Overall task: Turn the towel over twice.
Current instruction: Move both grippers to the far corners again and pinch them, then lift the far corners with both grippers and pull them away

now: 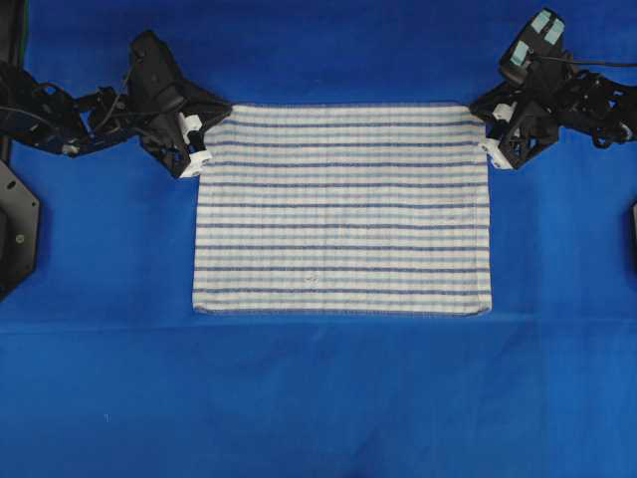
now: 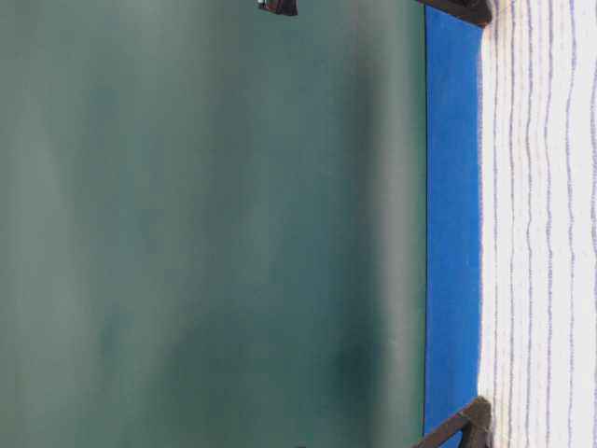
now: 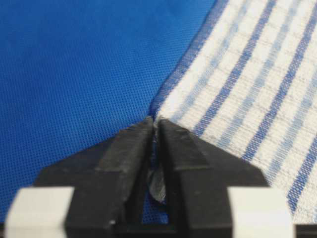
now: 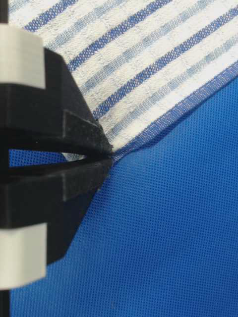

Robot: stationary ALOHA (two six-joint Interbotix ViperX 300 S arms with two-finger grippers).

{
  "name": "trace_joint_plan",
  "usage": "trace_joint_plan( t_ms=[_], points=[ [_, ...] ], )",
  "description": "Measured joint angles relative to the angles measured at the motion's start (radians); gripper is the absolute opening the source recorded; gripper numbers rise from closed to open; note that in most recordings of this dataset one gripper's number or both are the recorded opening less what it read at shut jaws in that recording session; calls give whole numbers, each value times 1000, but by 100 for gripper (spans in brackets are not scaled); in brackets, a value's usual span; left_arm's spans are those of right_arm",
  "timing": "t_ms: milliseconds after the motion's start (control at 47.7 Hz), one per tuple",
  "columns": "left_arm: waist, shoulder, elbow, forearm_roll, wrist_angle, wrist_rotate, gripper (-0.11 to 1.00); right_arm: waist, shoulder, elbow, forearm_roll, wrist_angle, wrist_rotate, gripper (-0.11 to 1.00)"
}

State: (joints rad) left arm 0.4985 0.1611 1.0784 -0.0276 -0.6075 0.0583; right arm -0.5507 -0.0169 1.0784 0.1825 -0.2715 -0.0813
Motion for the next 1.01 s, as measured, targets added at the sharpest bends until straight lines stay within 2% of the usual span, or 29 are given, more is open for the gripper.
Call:
trace_joint_plan(
  t_ms=[189,398,649,775,1005],
  points=[
    [0,-2,0,0,5,3,3,0,-2,2,2,8,2,5],
    [-2,-74,2,0,86,9,3,-5,-37,-2,2,6,3,5],
    [55,-304,-23,0,218,11,3,-60,-176,-11,2,15,-9,5],
    [92,-410,-48,0,287,14,3,-94,-276,-28,0,48,-40,5],
    [112,-580,-94,0,364,87,3,-120,-453,-94,2,172,-89,5]
  ],
)
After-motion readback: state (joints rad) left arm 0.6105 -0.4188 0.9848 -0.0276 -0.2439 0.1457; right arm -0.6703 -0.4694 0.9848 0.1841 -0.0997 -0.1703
